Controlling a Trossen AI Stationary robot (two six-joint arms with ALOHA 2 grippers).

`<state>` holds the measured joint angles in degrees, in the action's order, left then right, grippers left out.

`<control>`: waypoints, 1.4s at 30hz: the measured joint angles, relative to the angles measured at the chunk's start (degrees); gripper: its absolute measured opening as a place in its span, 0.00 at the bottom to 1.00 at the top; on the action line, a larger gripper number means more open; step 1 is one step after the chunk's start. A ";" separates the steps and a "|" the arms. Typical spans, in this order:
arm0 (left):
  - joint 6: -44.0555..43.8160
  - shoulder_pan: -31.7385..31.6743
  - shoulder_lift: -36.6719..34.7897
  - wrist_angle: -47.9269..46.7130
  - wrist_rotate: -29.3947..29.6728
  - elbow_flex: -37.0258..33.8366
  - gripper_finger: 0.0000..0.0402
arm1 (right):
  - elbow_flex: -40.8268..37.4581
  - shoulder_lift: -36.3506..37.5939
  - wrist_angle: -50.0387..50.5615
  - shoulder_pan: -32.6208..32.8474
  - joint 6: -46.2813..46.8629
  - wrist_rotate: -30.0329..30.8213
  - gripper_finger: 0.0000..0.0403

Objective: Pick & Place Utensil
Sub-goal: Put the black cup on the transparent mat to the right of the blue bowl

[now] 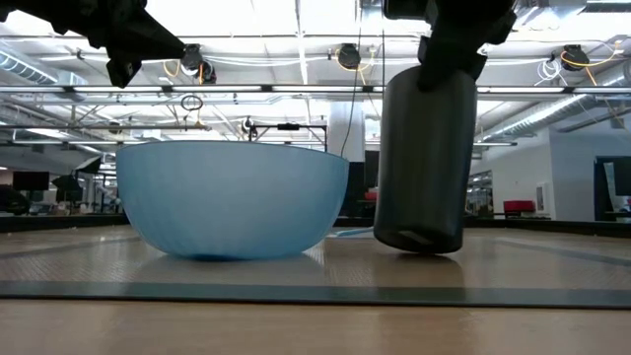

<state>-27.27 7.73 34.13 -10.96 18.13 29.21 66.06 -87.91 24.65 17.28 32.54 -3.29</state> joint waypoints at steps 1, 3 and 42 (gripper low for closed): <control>0.02 0.00 -0.01 0.00 0.00 0.00 0.12 | 0.00 0.01 0.00 0.00 0.25 0.06 0.15; 0.02 0.00 0.00 -0.02 0.00 0.00 0.12 | 0.00 0.00 0.04 -0.08 0.43 0.13 0.18; 0.46 0.02 -0.02 -1.79 -0.23 -0.02 0.12 | 0.07 -4.19 -1.76 0.33 1.15 -2.75 0.01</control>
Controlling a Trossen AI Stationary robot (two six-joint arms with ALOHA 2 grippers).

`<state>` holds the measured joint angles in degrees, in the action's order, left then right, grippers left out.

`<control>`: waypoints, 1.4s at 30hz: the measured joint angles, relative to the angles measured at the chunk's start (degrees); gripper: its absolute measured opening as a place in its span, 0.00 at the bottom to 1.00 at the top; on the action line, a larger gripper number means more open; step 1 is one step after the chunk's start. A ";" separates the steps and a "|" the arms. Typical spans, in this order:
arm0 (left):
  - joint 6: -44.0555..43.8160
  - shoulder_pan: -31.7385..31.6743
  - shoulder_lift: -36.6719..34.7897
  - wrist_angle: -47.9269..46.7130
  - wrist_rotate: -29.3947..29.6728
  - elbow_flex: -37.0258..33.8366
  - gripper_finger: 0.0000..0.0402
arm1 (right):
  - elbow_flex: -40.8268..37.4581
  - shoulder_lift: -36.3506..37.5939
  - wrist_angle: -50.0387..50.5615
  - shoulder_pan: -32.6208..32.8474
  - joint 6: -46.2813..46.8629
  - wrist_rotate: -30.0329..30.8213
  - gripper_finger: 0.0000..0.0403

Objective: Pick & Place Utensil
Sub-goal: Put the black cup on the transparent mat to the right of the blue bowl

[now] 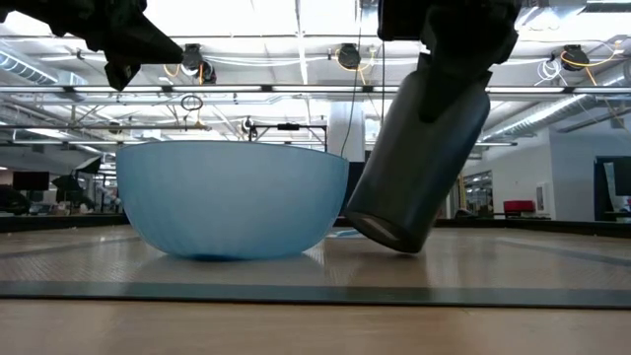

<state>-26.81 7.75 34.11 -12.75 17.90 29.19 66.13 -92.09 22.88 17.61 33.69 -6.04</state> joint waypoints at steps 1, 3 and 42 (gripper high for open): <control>0.00 0.00 0.01 0.00 -0.01 0.00 0.12 | 0.00 0.00 0.19 0.00 -0.02 -0.01 0.01; 0.00 0.00 0.00 0.00 0.01 0.00 0.12 | 0.00 0.00 0.63 -0.04 0.09 -0.02 0.01; 0.79 0.00 0.01 -0.79 0.23 0.00 0.12 | 5.99 0.04 18.70 -7.15 -4.31 -4.75 0.03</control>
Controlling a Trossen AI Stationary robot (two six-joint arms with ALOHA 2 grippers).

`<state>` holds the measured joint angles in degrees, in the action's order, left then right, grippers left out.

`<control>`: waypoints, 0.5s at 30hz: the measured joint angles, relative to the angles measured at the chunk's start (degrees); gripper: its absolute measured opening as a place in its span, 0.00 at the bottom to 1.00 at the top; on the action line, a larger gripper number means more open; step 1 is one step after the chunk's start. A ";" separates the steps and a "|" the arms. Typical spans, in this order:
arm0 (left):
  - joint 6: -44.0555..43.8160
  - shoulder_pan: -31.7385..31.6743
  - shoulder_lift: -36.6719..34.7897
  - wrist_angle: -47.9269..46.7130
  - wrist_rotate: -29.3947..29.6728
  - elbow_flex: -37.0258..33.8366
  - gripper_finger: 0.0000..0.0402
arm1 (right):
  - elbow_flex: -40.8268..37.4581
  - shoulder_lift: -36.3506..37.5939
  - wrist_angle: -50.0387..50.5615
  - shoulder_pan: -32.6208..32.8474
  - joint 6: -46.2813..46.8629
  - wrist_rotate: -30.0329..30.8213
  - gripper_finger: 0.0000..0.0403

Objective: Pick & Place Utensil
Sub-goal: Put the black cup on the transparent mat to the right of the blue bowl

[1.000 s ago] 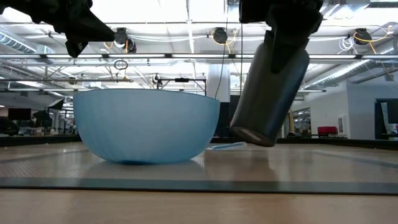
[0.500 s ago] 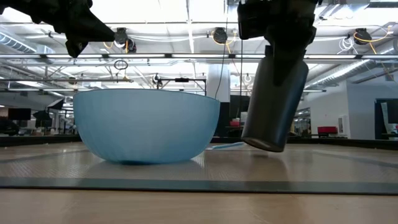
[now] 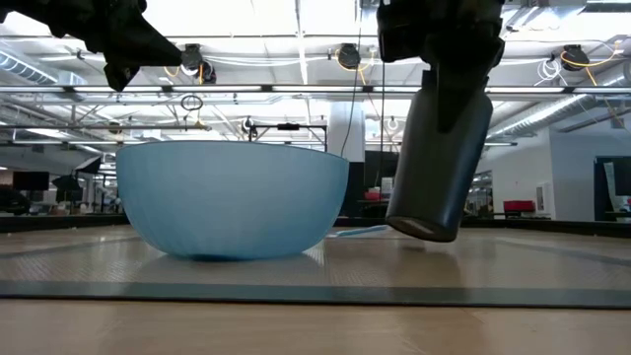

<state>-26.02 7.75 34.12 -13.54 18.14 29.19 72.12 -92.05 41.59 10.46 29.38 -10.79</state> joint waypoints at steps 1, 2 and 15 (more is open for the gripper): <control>0.00 0.00 0.00 0.00 0.01 0.00 0.12 | 0.00 0.00 0.09 -0.02 0.18 0.07 0.03; -0.01 0.00 -0.01 0.00 0.02 0.00 0.12 | 0.00 0.00 0.08 -0.03 0.36 0.10 0.03; -0.66 0.00 0.00 0.02 -0.03 0.00 0.12 | 0.00 0.00 0.02 -0.02 1.12 0.18 0.17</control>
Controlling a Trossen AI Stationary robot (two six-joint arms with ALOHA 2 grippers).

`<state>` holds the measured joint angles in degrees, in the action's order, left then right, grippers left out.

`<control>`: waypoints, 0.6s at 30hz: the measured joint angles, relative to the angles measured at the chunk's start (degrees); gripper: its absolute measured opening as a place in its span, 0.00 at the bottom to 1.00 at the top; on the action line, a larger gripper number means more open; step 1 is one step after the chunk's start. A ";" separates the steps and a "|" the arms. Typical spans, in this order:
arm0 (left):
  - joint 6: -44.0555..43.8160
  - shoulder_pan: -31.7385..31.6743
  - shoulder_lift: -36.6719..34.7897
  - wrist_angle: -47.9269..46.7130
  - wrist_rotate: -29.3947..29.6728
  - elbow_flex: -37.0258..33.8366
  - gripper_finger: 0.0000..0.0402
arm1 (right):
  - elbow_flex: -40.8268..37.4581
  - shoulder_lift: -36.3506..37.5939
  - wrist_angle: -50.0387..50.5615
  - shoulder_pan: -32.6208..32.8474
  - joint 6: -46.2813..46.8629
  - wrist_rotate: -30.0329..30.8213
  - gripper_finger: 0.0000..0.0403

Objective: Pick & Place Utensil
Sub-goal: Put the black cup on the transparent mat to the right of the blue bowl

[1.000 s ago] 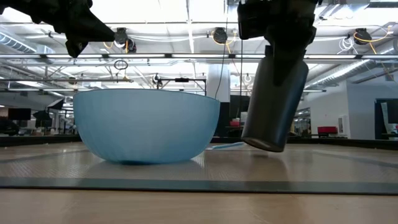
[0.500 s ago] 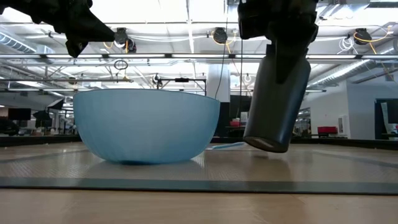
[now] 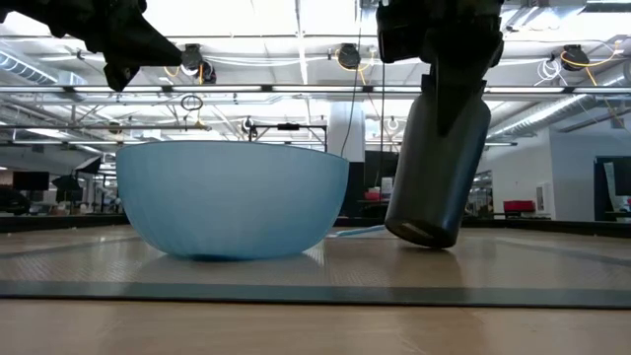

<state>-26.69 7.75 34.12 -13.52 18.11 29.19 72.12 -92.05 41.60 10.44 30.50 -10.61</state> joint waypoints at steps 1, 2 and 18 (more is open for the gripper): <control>-0.01 0.00 0.00 0.00 0.00 0.00 0.12 | 0.00 0.00 0.00 0.00 0.09 0.02 0.18; -0.01 0.00 -0.02 0.00 0.00 0.00 0.12 | 0.00 0.00 -0.09 0.00 0.11 0.00 0.19; -0.19 0.00 -0.02 0.00 -0.11 0.00 0.12 | 0.02 0.00 -5.04 0.02 0.55 -1.64 0.27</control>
<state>-26.87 7.75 34.11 -13.52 18.00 29.19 72.14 -92.05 36.56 10.46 31.05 -12.25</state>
